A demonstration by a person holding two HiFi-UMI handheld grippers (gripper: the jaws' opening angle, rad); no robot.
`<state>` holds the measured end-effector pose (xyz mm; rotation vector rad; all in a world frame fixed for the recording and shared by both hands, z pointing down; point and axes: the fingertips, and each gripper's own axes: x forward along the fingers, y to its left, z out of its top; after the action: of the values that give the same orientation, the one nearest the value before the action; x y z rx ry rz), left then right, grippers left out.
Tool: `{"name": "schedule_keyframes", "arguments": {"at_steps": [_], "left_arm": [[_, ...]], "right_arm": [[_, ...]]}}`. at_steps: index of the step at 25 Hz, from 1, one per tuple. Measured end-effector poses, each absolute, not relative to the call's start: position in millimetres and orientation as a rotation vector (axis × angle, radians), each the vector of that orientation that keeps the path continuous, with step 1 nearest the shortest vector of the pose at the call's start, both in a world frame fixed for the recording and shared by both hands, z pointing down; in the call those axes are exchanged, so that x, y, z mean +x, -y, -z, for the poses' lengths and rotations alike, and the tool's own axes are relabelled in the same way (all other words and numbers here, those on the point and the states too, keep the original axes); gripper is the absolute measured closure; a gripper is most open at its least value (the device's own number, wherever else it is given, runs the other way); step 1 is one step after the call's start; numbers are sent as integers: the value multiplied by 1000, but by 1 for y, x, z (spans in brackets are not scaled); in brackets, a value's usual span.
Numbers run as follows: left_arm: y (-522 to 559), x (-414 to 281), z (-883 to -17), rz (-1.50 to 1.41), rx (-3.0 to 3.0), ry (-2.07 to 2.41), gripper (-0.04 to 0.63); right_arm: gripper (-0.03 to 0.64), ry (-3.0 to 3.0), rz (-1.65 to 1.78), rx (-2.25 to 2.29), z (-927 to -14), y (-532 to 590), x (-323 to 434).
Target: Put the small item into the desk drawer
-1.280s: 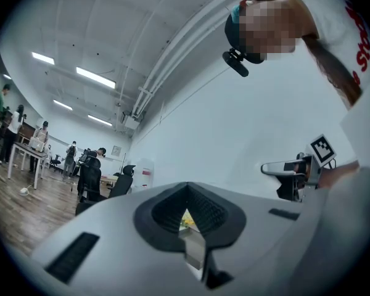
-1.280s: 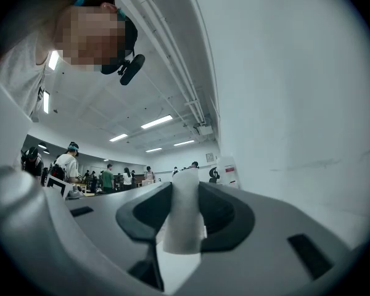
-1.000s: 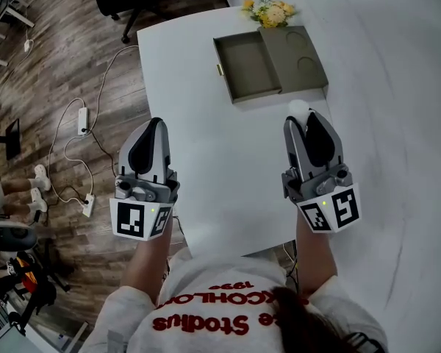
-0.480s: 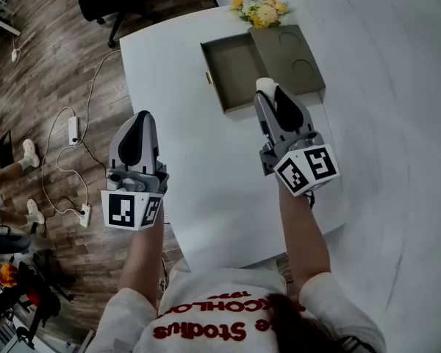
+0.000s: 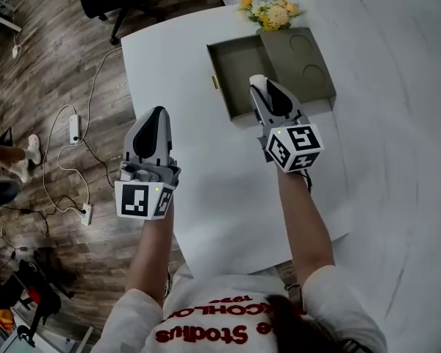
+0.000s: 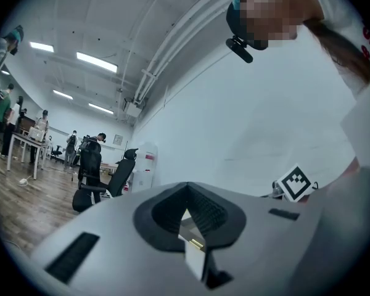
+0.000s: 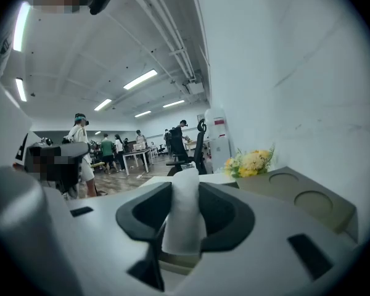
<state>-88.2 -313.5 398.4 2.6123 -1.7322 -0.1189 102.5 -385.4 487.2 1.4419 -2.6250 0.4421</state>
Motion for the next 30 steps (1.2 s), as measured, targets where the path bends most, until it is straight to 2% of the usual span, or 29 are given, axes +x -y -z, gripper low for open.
{"name": "schedule_keyframes", "arguments": {"at_steps": [12, 22, 30], "left_arm": [[327, -99, -430, 70, 2550, 1746, 589], [336, -96, -446, 41, 2520, 1745, 589], [332, -94, -436, 30, 2544, 1755, 589]], "right_arm": [[468, 2406, -426, 1310, -556, 399, 85], [463, 2428, -405, 1309, -559, 397, 87], [577, 2521, -318, 1393, -510, 392, 99]]}}
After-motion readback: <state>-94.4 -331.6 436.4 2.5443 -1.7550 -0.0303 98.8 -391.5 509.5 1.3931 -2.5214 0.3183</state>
